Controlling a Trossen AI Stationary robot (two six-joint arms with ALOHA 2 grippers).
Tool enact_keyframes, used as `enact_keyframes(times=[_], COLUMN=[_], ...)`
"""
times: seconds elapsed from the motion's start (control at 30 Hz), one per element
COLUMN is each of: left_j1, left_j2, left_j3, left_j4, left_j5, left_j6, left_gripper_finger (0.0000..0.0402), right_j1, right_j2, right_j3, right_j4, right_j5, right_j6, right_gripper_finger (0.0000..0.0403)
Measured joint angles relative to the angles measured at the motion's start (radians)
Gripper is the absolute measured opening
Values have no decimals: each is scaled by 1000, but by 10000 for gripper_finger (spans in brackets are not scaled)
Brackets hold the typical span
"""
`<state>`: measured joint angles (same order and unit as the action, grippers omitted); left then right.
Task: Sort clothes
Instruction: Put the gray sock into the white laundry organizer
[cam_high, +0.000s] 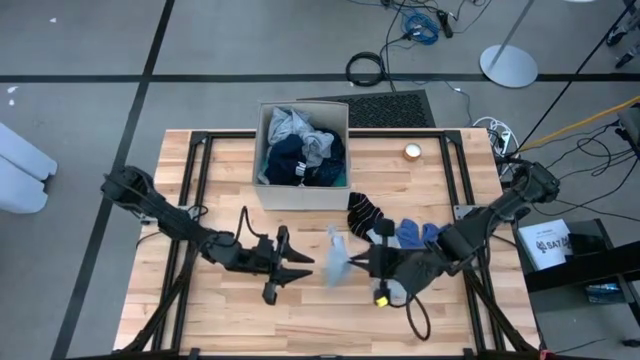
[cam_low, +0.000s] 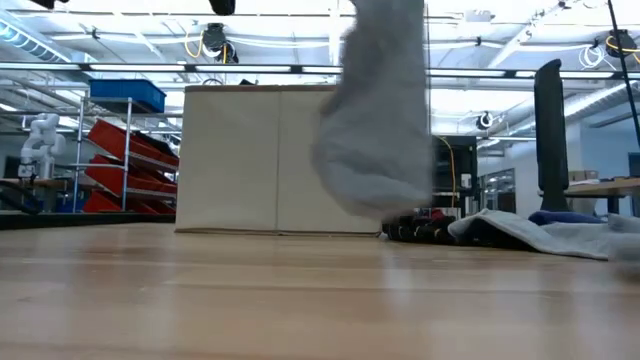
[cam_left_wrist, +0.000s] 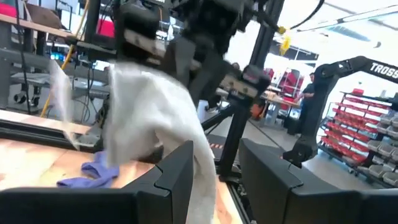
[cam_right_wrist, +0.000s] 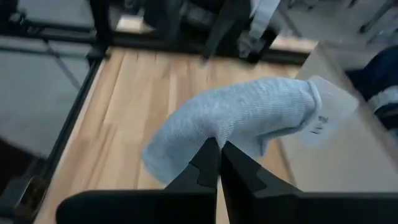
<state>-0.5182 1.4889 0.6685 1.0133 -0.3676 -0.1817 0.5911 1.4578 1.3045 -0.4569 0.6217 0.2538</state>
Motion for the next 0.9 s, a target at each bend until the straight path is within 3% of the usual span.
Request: enact_keyframes(times=[0.27,0.47,0.6,0.7,0.9], left_j1=[10,13,35,49,55], left_j2=[95,189,242,258,254], left_j3=[35,101,141,160,171], left_j4=[34,24,26,23,25], left_j5=[-32,-14,-116,-133,-108], left_j6=[52,75,66,58,56], left_gripper_finger=[143,192,231,255,265], right_j1=[-47,-49,-49,-49,-49], right_j2=[1,1,1,1,1], right_j3=[0,0,0,0,0], right_j4=[55,57,56,56,56], right_j5=[33,31,27,27,27], right_j6=[-57,-68,-68,-68,-68], right_gripper_finger=[0,0,0,0,0])
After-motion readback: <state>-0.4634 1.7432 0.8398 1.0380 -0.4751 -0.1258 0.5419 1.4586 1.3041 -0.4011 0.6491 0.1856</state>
